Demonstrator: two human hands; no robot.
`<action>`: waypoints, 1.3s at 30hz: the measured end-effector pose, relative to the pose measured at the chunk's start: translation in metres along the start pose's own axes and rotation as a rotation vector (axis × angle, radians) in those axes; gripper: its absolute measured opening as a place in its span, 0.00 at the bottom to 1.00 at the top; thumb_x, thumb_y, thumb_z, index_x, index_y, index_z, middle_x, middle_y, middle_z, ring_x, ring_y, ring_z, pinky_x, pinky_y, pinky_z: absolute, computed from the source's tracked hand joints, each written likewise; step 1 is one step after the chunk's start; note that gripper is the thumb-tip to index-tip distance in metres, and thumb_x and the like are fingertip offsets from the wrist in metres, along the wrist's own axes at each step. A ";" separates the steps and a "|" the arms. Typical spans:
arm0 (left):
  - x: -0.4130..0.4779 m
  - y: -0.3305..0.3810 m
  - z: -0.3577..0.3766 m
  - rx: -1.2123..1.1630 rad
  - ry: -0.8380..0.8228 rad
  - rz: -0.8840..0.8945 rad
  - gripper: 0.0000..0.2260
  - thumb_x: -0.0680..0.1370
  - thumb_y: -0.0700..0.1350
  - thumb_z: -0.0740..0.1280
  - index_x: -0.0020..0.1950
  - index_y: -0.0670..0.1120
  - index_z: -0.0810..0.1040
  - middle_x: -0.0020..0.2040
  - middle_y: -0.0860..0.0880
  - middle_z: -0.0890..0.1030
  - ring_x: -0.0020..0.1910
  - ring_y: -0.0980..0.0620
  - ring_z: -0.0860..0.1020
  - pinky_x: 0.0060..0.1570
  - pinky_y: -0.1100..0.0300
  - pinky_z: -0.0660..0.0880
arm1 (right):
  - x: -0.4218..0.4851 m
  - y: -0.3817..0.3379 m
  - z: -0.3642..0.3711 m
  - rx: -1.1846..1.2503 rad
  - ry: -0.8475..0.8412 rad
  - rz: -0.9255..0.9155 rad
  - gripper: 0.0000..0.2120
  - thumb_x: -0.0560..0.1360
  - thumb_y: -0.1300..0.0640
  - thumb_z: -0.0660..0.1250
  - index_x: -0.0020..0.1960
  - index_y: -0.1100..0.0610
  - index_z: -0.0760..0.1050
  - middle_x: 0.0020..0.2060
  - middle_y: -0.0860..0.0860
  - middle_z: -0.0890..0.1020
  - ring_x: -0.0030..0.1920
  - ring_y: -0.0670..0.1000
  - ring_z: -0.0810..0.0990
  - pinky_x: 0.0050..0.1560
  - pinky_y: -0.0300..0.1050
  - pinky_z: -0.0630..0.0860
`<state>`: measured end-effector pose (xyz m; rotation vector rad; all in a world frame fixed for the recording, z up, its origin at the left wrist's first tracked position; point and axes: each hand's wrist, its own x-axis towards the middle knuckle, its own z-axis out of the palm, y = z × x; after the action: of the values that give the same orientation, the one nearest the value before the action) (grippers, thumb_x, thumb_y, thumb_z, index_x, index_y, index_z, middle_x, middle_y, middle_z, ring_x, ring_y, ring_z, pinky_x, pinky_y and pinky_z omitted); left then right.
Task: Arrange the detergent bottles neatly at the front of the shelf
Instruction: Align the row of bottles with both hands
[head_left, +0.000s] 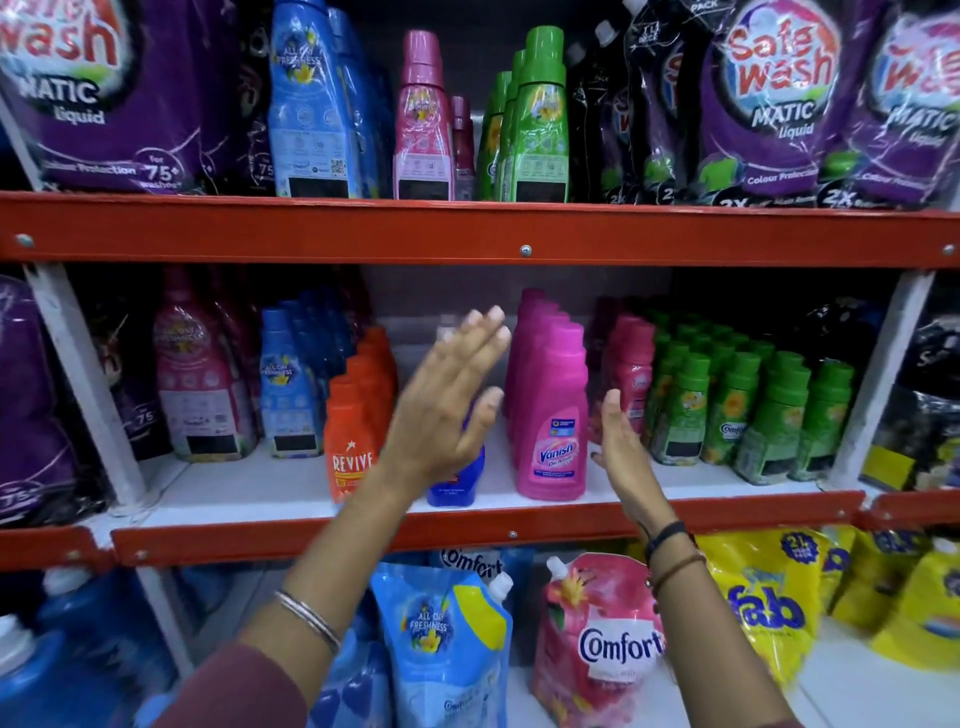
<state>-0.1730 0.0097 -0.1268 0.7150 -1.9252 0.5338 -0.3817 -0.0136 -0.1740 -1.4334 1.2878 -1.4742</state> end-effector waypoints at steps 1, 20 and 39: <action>-0.009 0.010 0.011 -0.077 -0.045 -0.034 0.22 0.81 0.45 0.55 0.74 0.39 0.64 0.75 0.43 0.64 0.76 0.47 0.59 0.74 0.48 0.59 | -0.001 0.008 -0.002 0.019 -0.024 0.034 0.52 0.62 0.19 0.46 0.75 0.51 0.56 0.75 0.52 0.62 0.73 0.53 0.63 0.73 0.60 0.60; -0.051 0.044 0.091 -0.455 -0.347 -0.910 0.40 0.65 0.79 0.32 0.75 0.68 0.50 0.72 0.46 0.70 0.68 0.43 0.71 0.68 0.42 0.67 | -0.008 0.028 -0.015 0.232 -0.058 0.041 0.25 0.76 0.38 0.49 0.58 0.54 0.73 0.59 0.57 0.77 0.58 0.57 0.78 0.61 0.53 0.75; -0.068 0.064 0.080 -0.534 -0.110 -0.812 0.30 0.74 0.74 0.42 0.71 0.65 0.63 0.66 0.56 0.72 0.68 0.59 0.69 0.68 0.60 0.65 | -0.021 0.041 -0.007 0.281 0.102 -0.070 0.25 0.78 0.38 0.54 0.61 0.55 0.75 0.61 0.56 0.78 0.59 0.51 0.78 0.58 0.45 0.76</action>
<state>-0.2449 0.0227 -0.2260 1.0767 -1.5769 -0.5098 -0.3918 -0.0032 -0.2180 -1.2427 1.0488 -1.7179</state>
